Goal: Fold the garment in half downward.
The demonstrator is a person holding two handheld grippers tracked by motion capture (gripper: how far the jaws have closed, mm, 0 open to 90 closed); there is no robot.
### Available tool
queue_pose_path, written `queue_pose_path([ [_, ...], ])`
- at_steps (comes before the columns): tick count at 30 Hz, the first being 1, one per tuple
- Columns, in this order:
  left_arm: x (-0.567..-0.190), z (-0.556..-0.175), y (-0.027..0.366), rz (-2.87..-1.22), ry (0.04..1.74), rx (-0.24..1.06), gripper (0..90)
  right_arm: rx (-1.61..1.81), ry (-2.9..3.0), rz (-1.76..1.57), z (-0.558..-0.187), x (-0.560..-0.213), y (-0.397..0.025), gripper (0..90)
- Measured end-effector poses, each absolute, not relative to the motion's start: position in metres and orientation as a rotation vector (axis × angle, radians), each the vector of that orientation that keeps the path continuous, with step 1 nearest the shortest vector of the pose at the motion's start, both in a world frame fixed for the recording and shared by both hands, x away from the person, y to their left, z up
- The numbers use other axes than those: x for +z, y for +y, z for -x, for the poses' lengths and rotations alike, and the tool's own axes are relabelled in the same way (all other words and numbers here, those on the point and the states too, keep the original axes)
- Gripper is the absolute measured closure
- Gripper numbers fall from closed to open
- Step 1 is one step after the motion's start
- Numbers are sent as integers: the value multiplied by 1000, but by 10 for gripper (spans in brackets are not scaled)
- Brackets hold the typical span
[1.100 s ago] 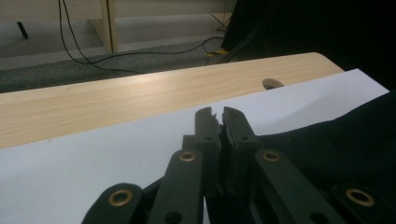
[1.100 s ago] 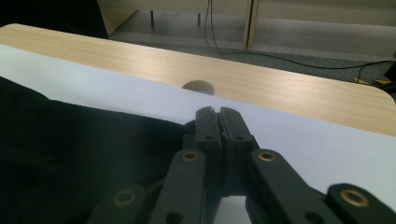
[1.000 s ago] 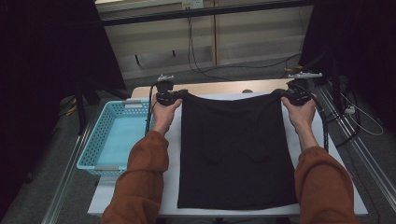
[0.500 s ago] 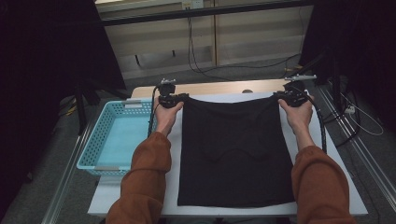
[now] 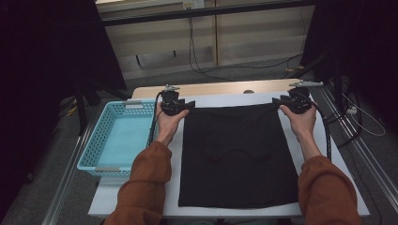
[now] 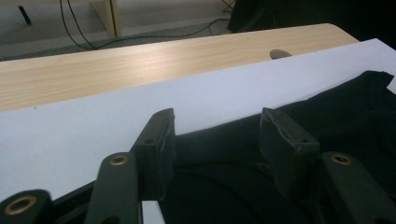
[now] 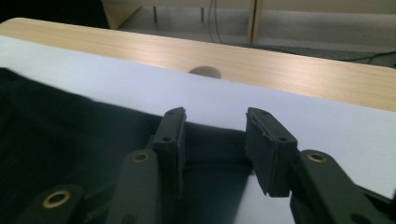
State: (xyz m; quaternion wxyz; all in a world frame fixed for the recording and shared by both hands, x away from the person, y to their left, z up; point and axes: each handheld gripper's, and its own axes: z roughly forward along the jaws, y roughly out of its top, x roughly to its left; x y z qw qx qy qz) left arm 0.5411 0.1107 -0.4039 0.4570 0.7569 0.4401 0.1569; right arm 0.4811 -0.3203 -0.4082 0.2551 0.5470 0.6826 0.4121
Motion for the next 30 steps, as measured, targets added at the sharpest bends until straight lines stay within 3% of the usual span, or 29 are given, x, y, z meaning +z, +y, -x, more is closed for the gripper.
queue_pose_path([
  [6, -404, -522, 112, -1876, 1031, 354, 387, 1175, 1915, -1405, -455, -406, -312, 581],
  [18, -406, -469, 101, -1949, 891, 312, 388, 1218, 2068, -1292, -404, -410, -291, 675],
  [20, -404, -461, 99, -1965, 853, 291, 410, 1212, 2093, -1269, -394, -410, -289, 689],
  [22, -405, -452, 96, -1994, 823, 268, 489, 1217, 2116, -1251, -384, -410, -287, 708],
  [27, -417, -430, 85, -2059, 759, 193, 505, 1194, 2183, -1241, -365, -421, -282, 736],
  [30, -423, -418, 82, -2074, 718, 198, 570, 1170, 2232, -1221, -357, -426, -276, 754],
])
